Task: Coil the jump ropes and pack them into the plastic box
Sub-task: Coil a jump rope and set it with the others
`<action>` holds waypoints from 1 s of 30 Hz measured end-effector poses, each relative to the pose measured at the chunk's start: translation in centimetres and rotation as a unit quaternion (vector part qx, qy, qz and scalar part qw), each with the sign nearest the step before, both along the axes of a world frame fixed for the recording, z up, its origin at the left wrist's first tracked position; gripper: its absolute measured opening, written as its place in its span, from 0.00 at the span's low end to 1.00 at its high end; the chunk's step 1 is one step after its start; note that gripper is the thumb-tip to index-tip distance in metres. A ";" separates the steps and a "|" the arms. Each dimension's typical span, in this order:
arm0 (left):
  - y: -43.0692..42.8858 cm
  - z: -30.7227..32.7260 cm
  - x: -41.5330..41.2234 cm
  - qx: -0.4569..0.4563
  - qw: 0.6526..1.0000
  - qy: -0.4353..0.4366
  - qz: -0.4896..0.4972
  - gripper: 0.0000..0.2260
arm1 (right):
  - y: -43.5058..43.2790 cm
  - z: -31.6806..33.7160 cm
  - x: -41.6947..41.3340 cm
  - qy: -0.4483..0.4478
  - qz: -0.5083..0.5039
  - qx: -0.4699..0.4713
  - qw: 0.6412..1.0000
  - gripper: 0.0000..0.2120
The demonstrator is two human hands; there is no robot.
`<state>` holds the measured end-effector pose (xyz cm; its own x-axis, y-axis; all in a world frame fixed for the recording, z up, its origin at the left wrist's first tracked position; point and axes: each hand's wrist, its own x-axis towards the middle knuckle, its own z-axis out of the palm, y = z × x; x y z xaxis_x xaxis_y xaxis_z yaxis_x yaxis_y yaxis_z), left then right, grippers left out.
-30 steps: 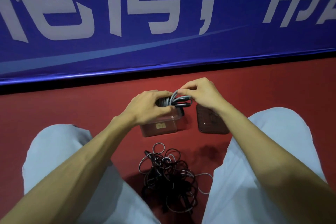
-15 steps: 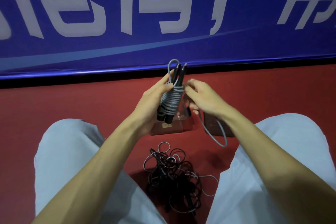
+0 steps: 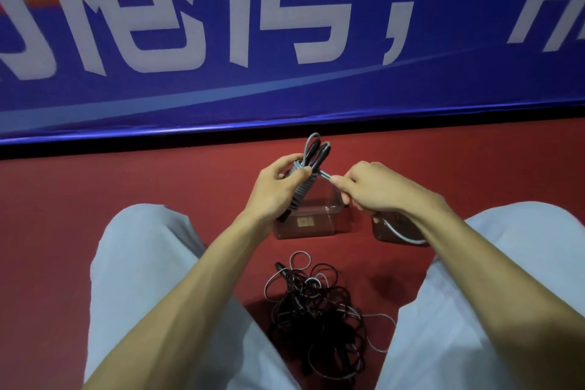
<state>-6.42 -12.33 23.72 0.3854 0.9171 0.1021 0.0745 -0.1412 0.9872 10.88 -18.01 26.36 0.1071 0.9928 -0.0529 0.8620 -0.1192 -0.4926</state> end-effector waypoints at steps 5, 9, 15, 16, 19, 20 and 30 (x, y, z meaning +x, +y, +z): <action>1.7 -1.6 -0.2 0.146 0.970 0.179 0.074 0.16 | -0.5 0.2 0.0 -0.117 0.062 -0.060 0.989 0.18; 2.9 -1.8 -1.5 0.198 0.922 0.312 0.112 0.19 | -1.0 0.2 -0.6 -0.163 0.130 -0.066 0.976 0.11; 3.5 -2.2 -1.7 0.225 0.901 0.357 0.104 0.19 | -0.7 -0.9 -1.5 0.056 0.118 0.003 0.991 0.11; 3.6 -2.2 -1.7 0.228 0.902 0.351 0.110 0.19 | -0.5 -1.2 -1.3 0.109 0.089 0.006 0.990 0.12; 3.4 -1.7 -1.8 0.248 0.902 0.332 0.118 0.18 | 0.0 -1.9 -0.8 0.216 0.011 -0.029 0.976 0.18; 3.3 -1.5 -1.7 0.255 0.904 0.324 0.116 0.18 | 0.0 -2.2 -0.7 0.252 -0.005 -0.054 0.966 0.19; 2.4 0.5 -1.7 0.161 0.980 0.097 0.067 0.10 | -0.3 -2.6 -2.1 0.314 -0.027 -0.107 0.943 0.29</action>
